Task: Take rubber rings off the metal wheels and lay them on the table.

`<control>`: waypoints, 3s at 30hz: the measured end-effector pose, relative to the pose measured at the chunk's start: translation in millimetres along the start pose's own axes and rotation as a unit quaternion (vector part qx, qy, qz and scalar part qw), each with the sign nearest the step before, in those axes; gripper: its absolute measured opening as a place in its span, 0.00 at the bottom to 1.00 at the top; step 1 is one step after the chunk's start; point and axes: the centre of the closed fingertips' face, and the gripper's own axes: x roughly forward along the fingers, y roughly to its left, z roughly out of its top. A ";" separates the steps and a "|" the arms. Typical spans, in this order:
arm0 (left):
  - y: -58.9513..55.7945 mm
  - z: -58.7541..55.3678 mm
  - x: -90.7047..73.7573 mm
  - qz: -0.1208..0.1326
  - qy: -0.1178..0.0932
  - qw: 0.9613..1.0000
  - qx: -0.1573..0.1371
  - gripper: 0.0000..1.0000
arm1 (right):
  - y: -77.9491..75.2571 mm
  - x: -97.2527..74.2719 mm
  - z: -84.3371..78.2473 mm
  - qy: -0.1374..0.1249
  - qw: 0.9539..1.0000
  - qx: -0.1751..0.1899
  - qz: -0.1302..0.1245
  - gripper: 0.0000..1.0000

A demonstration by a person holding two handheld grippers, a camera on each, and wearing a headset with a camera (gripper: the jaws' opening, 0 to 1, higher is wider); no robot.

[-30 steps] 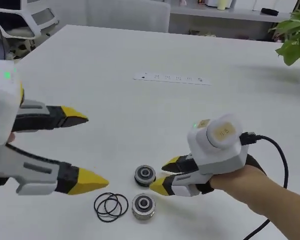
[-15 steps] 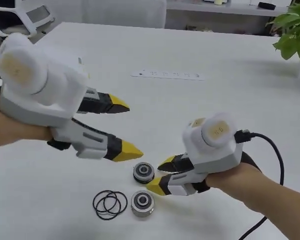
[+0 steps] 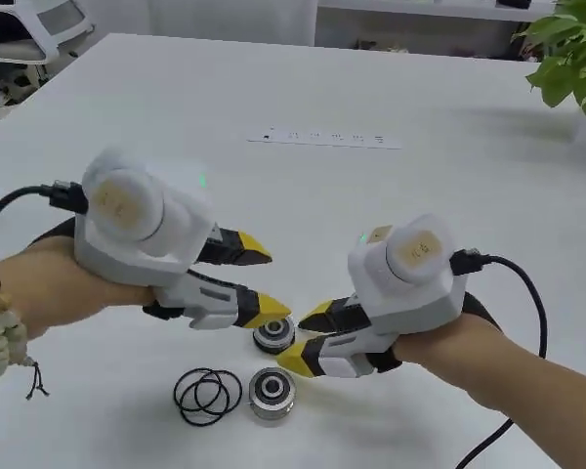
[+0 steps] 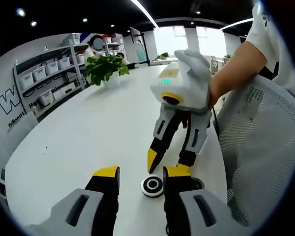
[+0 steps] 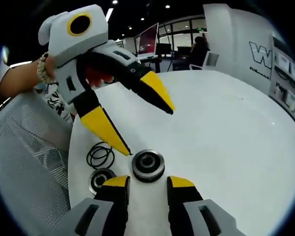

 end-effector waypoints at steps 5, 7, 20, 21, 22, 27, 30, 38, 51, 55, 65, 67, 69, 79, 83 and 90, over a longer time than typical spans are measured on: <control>-9.7 -17.4 10.2 -0.017 0.015 1.000 -0.017 0.20 | -0.3 -0.1 0.3 -0.002 1.000 0.003 0.000 0.27; -8.6 -24.5 14.2 -0.009 0.022 1.000 -0.018 0.18 | -0.3 -0.3 -0.3 0.000 1.000 0.001 -0.002 0.27; -15.1 -33.5 17.5 -0.020 0.024 0.999 -0.041 0.07 | 0.1 0.8 -1.0 0.001 1.000 0.000 -0.001 0.26; -15.4 -34.3 17.6 -0.020 0.022 0.998 -0.058 0.07 | 0.1 1.0 -0.9 0.000 1.000 0.001 -0.001 0.26; -15.6 -34.6 17.5 -0.022 0.020 0.997 -0.064 0.07 | 0.0 1.2 -0.8 -0.001 1.000 0.002 -0.001 0.26; -18.3 -34.0 17.6 -0.027 0.014 0.998 -0.063 0.07 | 2.5 2.7 0.3 -0.005 1.000 0.007 0.006 0.20; -18.4 -33.9 17.6 -0.027 0.015 0.998 -0.061 0.07 | 2.3 2.4 0.6 -0.005 1.000 0.010 0.006 0.20; -18.1 -34.3 17.7 -0.025 0.015 0.998 -0.064 0.07 | 0.8 -0.9 -2.4 0.003 1.000 -0.010 0.004 0.12; -17.9 -33.7 17.4 -0.025 0.009 0.997 -0.068 0.07 | -7.9 -2.9 -4.4 0.006 0.997 0.077 -0.010 0.00; -17.9 -33.7 17.4 -0.025 0.007 0.998 -0.063 0.07 | -8.4 -3.5 -5.0 -0.005 0.991 0.133 -0.002 0.00; -17.4 -34.1 16.9 -0.025 0.000 0.998 -0.062 0.07 | -13.9 -10.9 6.4 -0.042 0.977 0.210 0.007 0.00; -17.5 -33.9 16.8 -0.024 -0.001 0.998 -0.061 0.07 | -11.8 -12.6 9.6 -0.047 0.973 0.225 0.015 0.00; -17.7 -34.0 17.0 -0.023 -0.002 0.998 -0.060 0.07 | -11.4 -11.9 9.4 -0.045 0.973 0.225 0.013 0.00; -17.1 -34.2 17.0 -0.021 -0.002 0.998 -0.060 0.07 | -8.4 -12.5 12.8 -0.047 0.975 0.217 0.015 0.00; -16.9 -34.1 16.9 -0.021 -0.003 0.998 -0.059 0.07 | -8.0 -12.7 13.6 -0.047 0.976 0.214 0.017 0.00; -17.0 -34.1 16.9 -0.022 -0.003 0.998 -0.058 0.07 | -5.8 -12.7 15.7 -0.049 0.976 0.209 0.019 0.00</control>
